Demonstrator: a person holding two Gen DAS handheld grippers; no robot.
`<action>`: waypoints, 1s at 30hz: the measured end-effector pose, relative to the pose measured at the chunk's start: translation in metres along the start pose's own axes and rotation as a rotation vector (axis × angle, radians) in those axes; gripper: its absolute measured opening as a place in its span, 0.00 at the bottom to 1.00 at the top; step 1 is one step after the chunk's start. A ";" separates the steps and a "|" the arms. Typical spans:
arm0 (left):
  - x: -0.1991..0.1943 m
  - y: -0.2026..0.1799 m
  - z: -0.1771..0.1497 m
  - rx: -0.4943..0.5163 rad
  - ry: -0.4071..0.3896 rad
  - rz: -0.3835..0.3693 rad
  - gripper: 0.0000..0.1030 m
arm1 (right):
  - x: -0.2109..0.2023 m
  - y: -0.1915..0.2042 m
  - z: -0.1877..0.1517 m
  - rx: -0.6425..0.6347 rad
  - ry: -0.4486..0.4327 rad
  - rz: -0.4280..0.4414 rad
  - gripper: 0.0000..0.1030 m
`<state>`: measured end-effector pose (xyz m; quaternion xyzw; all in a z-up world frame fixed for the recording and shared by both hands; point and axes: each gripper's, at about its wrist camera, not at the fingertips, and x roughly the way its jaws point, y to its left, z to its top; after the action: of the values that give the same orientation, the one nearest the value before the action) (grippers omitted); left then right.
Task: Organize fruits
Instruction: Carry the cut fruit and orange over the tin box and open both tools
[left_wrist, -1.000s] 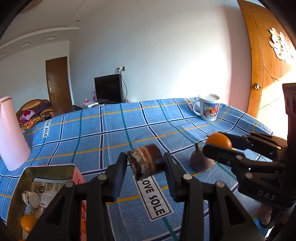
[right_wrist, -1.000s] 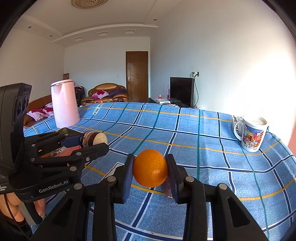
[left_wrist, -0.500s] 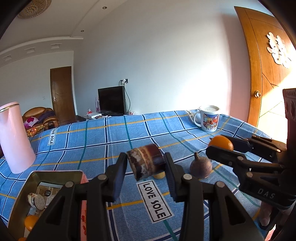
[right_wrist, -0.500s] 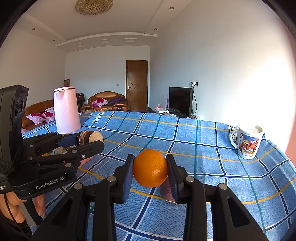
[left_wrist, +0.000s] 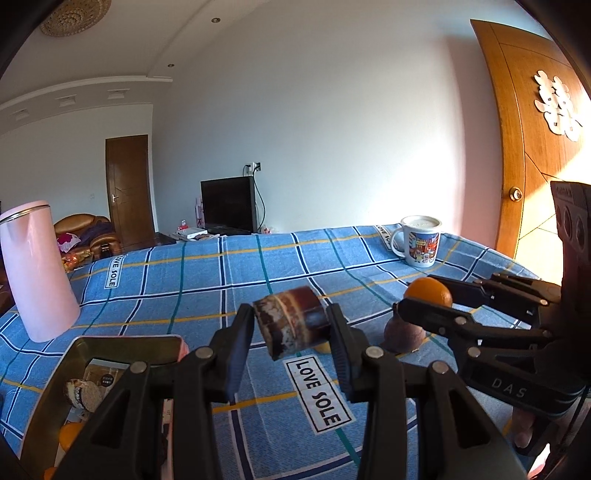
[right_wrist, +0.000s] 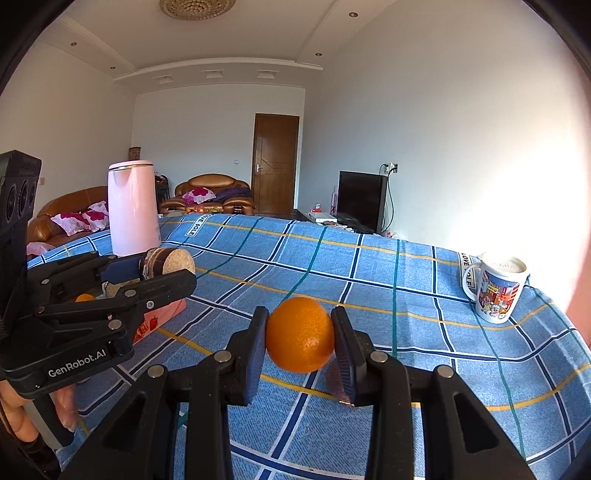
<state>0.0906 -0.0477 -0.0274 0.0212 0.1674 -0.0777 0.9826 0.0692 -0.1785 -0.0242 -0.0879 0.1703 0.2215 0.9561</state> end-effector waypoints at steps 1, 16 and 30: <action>-0.001 0.003 0.000 -0.005 0.004 0.000 0.41 | 0.001 0.002 0.001 0.000 0.004 0.005 0.35; -0.026 0.083 0.000 -0.141 0.054 0.092 0.41 | 0.035 0.075 0.028 -0.056 0.052 0.177 0.35; -0.025 0.148 -0.013 -0.253 0.144 0.169 0.41 | 0.084 0.141 0.041 -0.131 0.134 0.281 0.35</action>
<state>0.0869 0.1032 -0.0294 -0.0832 0.2433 0.0284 0.9660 0.0879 -0.0105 -0.0298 -0.1399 0.2297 0.3575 0.8944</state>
